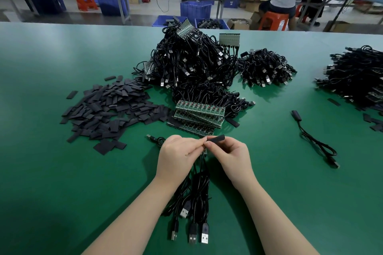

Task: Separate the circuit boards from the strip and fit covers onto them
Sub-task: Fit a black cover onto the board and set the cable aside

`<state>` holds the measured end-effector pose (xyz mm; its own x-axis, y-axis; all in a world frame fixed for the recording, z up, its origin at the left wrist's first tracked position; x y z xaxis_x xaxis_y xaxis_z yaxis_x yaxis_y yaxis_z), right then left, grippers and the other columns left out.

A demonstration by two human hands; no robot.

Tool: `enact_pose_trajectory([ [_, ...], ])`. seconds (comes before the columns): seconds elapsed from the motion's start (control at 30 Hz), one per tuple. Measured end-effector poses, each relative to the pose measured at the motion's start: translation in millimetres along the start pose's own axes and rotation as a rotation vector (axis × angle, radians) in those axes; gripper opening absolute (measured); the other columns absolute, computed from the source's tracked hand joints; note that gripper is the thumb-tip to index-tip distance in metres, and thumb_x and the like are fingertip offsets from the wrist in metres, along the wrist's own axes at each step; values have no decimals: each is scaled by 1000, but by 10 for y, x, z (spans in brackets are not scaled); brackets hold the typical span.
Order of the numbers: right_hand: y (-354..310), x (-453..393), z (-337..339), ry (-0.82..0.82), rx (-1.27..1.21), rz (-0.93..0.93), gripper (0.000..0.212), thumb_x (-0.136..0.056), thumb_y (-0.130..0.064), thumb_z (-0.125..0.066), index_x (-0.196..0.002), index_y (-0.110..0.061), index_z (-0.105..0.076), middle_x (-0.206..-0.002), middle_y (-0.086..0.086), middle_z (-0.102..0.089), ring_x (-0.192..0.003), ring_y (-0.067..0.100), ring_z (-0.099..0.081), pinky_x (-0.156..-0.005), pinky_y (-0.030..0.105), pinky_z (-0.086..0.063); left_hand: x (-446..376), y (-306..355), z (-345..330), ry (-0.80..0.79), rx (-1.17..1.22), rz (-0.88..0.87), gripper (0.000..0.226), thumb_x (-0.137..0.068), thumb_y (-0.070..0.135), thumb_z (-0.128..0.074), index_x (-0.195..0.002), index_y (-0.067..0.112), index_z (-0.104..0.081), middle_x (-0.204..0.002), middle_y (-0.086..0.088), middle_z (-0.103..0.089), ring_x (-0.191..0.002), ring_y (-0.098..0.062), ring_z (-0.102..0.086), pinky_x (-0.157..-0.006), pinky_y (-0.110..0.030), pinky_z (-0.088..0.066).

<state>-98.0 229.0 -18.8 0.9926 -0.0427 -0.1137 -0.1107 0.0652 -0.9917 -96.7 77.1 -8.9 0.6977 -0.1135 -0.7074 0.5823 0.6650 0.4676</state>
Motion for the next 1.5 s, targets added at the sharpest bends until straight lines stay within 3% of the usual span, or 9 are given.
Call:
enact_pose_trajectory([
  [0.27,19,-6,16,5,-150,-39,17,-85,-9,-75,-94,-24,-76,-89,-10,-77,-80,4,-68,-74,17,-54,-16,11,24,23,-8,69,17,-77,16,-73,-93,16,-80,-84,6,-76,-73,-7,-61,-77,-15,-39],
  [0.53,-33,-1,31,1,-89,32,24,-83,-9,-77,-83,-33,-79,-86,-5,-77,-78,5,-70,-70,15,-52,-10,-2,54,86,-4,-8,15,-76,15,-77,-91,12,-79,-83,4,-76,-70,-5,-62,-73,-18,-40],
  [0.87,-21,6,13,-42,-24,54,25,-82,-5,-77,-96,-25,-75,-89,-6,-77,-82,10,-72,-74,17,-54,-4,-46,33,33,4,44,15,-75,18,-76,-90,15,-80,-80,5,-76,-76,10,-41,-72,-12,-36],
  [1.0,-6,6,20,-38,-38,44,32,-81,-4,-78,-102,-27,-73,-90,-1,-77,-82,16,-71,-77,25,-57,-4,-38,43,27,0,95,16,-76,20,-75,-91,18,-80,-81,7,-76,-74,0,-51,-75,-10,-36],
  [1.2,-27,1,37,-37,-18,60,29,-78,-6,-81,-90,-32,-76,-86,-5,-77,-78,8,-71,-71,16,-53,-7,-38,73,-30,-1,200,23,-77,22,-77,-100,20,-78,-84,7,-76,-74,-9,-60,-74,-9,-36],
  [1.37,-26,-7,38,-51,16,73,28,-77,-8,-82,-89,-31,-76,-86,-6,-77,-78,8,-71,-71,16,-53,-17,-18,70,-96,-5,155,19,-77,17,-77,-96,16,-79,-87,3,-77,-77,-16,-69,-75,-25,-48],
  [1.5,-29,-9,48,-62,49,76,25,-77,-8,-82,-88,-29,-76,-84,-7,-77,-76,6,-71,-71,17,-53,-7,-4,66,-125,-2,120,21,-75,20,-76,-95,14,-79,-84,2,-76,-72,-17,-67,-73,-14,-40],
])
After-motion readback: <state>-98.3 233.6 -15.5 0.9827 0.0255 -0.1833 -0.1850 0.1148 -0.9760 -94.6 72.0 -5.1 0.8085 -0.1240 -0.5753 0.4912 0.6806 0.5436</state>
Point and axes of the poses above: each hand's wrist, its own x-axis away from the middle knuckle, its own z-axis out of the back of the hand, y = z × x, the point moved 4 cm from there along -x, towards the middle knuckle
